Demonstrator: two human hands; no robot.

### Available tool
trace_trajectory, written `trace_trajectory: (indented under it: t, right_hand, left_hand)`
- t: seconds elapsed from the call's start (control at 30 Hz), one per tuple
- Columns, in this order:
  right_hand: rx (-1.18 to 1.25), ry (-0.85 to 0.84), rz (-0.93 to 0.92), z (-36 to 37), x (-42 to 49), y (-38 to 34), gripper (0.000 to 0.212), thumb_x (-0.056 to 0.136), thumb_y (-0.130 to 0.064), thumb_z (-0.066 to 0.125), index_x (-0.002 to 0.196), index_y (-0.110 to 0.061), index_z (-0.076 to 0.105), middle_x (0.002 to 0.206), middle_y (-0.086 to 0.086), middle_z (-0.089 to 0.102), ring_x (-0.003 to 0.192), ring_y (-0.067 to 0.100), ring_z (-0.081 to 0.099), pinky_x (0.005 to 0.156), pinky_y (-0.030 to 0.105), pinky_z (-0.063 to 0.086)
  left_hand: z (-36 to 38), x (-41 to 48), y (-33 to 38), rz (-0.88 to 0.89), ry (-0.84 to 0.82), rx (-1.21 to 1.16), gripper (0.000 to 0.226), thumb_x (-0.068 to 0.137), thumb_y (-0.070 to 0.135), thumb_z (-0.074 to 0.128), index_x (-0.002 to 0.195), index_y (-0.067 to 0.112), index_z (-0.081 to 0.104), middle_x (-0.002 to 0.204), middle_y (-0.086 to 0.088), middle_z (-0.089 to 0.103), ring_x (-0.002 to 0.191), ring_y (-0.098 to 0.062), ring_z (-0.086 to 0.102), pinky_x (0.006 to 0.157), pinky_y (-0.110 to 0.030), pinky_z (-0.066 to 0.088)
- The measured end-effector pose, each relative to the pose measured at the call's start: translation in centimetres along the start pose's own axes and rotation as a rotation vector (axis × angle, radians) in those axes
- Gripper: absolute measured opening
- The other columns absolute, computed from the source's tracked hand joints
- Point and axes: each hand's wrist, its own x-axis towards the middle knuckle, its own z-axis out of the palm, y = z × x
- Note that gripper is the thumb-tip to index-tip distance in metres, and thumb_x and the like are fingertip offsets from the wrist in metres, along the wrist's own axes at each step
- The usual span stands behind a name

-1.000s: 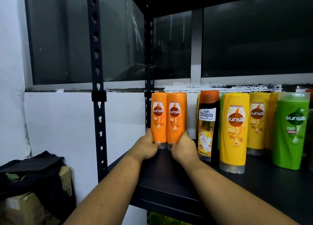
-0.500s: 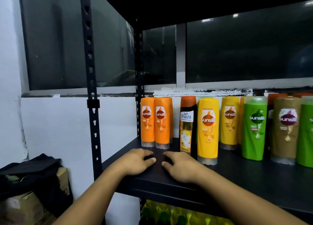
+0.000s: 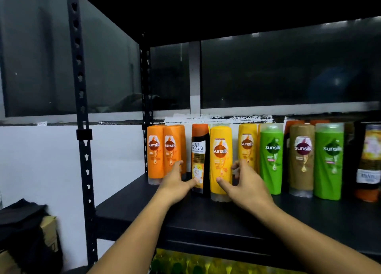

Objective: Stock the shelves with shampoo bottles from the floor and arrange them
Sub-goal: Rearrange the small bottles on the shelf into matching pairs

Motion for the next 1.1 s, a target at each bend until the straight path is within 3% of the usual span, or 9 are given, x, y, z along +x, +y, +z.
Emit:
trace_trajectory:
  t: [0.07,0.2,0.3,0.4,0.5,0.63,0.87,1.1]
  right_hand:
    - [-0.019,-0.024,-0.039,0.2,0.6,0.6,0.063,0.073,-0.071,0.067,0.114,-0.038,0.033,0.119,-0.008,0.06,0.103,0.022,0.065,0.082,0.044,0.055]
    - [0.142,-0.123,0.024,1.3,1.5,2.1,0.074,0.075,-0.063,0.074,0.131,-0.031,0.038,0.11,-0.01,0.065,0.099,0.013,0.064,0.087,0.038,0.054]
    - [0.176,-0.232,-0.017,1.9,1.8,2.4,0.064,0.082,-0.051,0.075,0.133,-0.031,0.043,0.126,-0.008,0.064,0.111,0.012,0.062,0.096,0.037,0.052]
    - [0.183,-0.226,-0.018,2.1,1.6,2.4,0.062,0.084,-0.046,0.076,0.133,-0.03,0.042,0.127,-0.006,0.063,0.116,0.017,0.061,0.099,0.038,0.05]
    - [0.157,-0.174,0.04,2.2,1.4,2.7,0.057,0.081,-0.047,0.076,0.124,-0.032,0.041,0.121,-0.002,0.065,0.112,0.024,0.063,0.096,0.045,0.052]
    - [0.127,-0.113,0.123,1.9,1.3,2.8,0.058,0.083,-0.043,0.075,0.123,-0.024,0.037,0.118,0.006,0.064,0.108,0.032,0.063,0.09,0.043,0.053]
    - [0.156,-0.125,0.123,1.6,1.3,2.9,0.067,0.086,-0.035,0.076,0.133,-0.019,0.032,0.126,0.011,0.06,0.113,0.034,0.059,0.093,0.043,0.05]
    - [0.196,-0.152,0.157,1.1,1.1,2.7,0.07,0.085,-0.032,0.078,0.137,-0.022,0.031,0.129,0.009,0.058,0.114,0.031,0.058,0.093,0.039,0.049]
  left_hand:
    - [1.1,0.4,-0.2,0.026,0.004,-0.032,0.097,0.082,0.039,0.083,0.155,0.034,0.019,0.156,0.001,0.041,0.14,-0.021,0.045,0.113,-0.048,0.042]
    - [1.9,0.7,-0.9,0.068,-0.099,-0.025,0.1,0.084,0.029,0.083,0.155,0.032,0.011,0.155,0.003,0.041,0.136,-0.015,0.046,0.111,-0.037,0.042]
    - [2.0,0.6,-0.9,0.061,-0.162,-0.06,0.1,0.088,0.024,0.08,0.158,0.028,0.009,0.152,0.001,0.041,0.129,-0.013,0.049,0.104,-0.027,0.041]
    - [2.0,0.3,-0.7,0.07,-0.143,-0.018,0.096,0.09,0.024,0.078,0.158,0.028,0.01,0.144,0.002,0.047,0.123,-0.011,0.05,0.107,-0.03,0.043]
    - [2.2,0.2,-0.7,0.093,-0.118,0.073,0.099,0.087,0.028,0.08,0.157,0.03,0.01,0.146,0.001,0.05,0.129,-0.016,0.051,0.111,-0.036,0.043]
    - [2.5,0.0,-0.5,0.12,-0.105,0.089,0.103,0.086,0.033,0.081,0.158,0.031,0.008,0.154,0.005,0.044,0.142,-0.014,0.041,0.113,-0.031,0.035]
    - [2.2,-0.1,0.1,0.105,-0.077,0.079,0.086,0.092,0.025,0.076,0.156,0.026,0.018,0.144,0.0,0.051,0.121,-0.012,0.051,0.103,-0.031,0.045]
    - [2.0,-0.5,0.4,0.118,-0.119,0.099,0.064,0.092,0.025,0.075,0.145,0.026,0.038,0.141,0.006,0.054,0.118,-0.008,0.052,0.097,-0.025,0.044]
